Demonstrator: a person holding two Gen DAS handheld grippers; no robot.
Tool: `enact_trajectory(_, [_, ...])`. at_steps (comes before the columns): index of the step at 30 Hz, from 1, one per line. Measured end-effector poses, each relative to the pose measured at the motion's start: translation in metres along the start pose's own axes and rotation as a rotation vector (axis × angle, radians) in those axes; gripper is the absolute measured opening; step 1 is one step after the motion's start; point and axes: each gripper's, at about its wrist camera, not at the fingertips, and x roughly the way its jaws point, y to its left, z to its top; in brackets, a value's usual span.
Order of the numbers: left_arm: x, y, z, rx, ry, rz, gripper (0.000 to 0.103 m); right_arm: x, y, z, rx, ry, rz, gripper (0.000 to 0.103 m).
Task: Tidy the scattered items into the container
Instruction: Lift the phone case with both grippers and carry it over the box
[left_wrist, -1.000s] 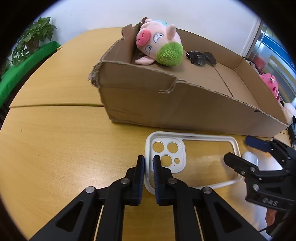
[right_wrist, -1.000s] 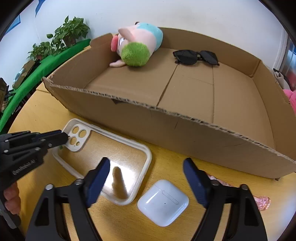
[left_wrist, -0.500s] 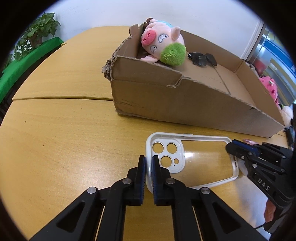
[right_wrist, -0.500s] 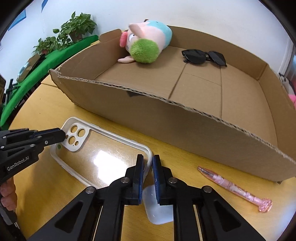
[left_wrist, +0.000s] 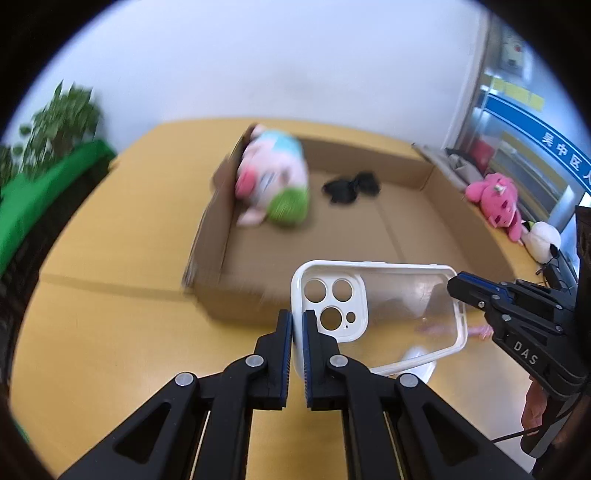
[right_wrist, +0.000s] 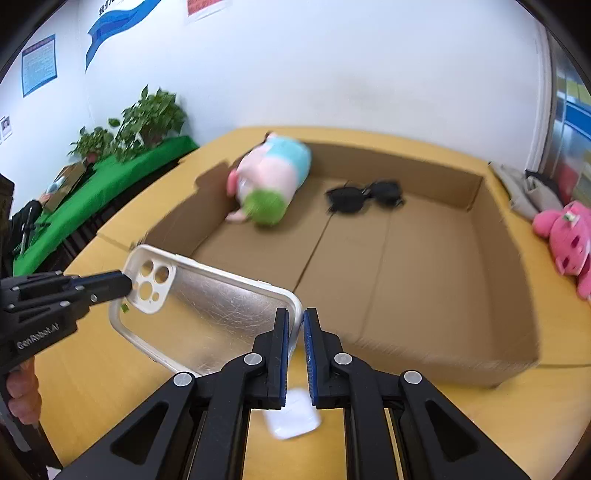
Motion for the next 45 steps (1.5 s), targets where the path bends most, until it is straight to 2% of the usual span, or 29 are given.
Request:
enact_trajectory(5, [0.016, -0.031, 0.063, 0.064, -0.017, -0.057, 0.005, -0.014, -0.040, 0.044, 0.015, -0.038, -0.054, 0.009])
enact_trajectory(9, [0.036, -0.058, 0.109, 0.105, -0.017, -0.091, 0.005, -0.010, -0.083, 0.082, 0.052, -0.024, -0.086, 0.008])
enact_trajectory(13, [0.059, -0.083, 0.141, 0.133, -0.002, -0.096, 0.005, 0.004, -0.117, 0.112, 0.070, 0.012, -0.129, 0.008])
enact_trajectory(17, [0.094, -0.095, 0.161, 0.129, 0.060, -0.107, 0.005, 0.028, -0.147, 0.131, 0.101, 0.059, -0.144, 0.008])
enact_trajectory(26, [0.183, -0.100, 0.161, 0.074, 0.238, -0.108, 0.006, 0.107, -0.195, 0.132, 0.158, 0.215, -0.148, 0.007])
enact_trajectory(32, [0.228, -0.107, 0.153, 0.063, 0.323, -0.091, 0.006, 0.151, -0.217, 0.122, 0.156, 0.302, -0.167, 0.006])
enact_trajectory(38, [0.255, -0.109, 0.146, 0.066, 0.376, -0.072, 0.006, 0.177, -0.230, 0.111, 0.189, 0.351, -0.171, 0.006])
enact_trajectory(45, [0.272, -0.105, 0.140, 0.053, 0.421, -0.047, 0.006, 0.198, -0.225, 0.103, 0.160, 0.387, -0.199, 0.006])
